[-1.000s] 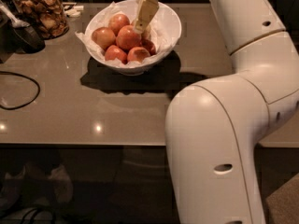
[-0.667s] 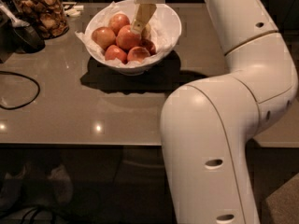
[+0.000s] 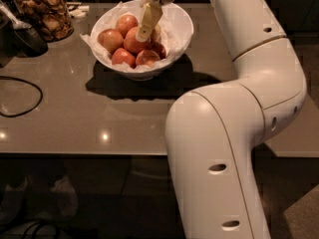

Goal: Pick apple from white bowl

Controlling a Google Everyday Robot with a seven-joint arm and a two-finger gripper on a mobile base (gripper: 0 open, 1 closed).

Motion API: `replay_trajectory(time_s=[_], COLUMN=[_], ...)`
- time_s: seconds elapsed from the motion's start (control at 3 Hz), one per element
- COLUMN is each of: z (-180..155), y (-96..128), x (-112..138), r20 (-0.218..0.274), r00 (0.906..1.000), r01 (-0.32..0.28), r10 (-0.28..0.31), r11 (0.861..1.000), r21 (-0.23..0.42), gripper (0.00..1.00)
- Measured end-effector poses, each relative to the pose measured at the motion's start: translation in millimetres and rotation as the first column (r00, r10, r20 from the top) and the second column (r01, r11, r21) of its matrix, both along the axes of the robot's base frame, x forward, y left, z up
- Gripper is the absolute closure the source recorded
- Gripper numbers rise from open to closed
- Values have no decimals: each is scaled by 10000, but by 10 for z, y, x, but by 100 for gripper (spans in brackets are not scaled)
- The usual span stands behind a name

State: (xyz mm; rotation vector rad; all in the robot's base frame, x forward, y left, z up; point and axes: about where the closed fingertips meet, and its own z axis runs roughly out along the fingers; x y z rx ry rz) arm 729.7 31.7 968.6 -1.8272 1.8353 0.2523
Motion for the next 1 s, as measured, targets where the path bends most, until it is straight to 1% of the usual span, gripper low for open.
replay_trajectory(time_s=[0.33, 0.67, 1.0], z=[-65, -121, -204], y=[47, 77, 49], x=[4, -3, -1], r20=[-215, -408, -649], r00=[9998, 9992, 9979], r01=[-7, -41, 30], r10=[8, 46, -21], r11=[10000, 9999, 9999], r21=[76, 117, 127], gripper=[24, 28, 33])
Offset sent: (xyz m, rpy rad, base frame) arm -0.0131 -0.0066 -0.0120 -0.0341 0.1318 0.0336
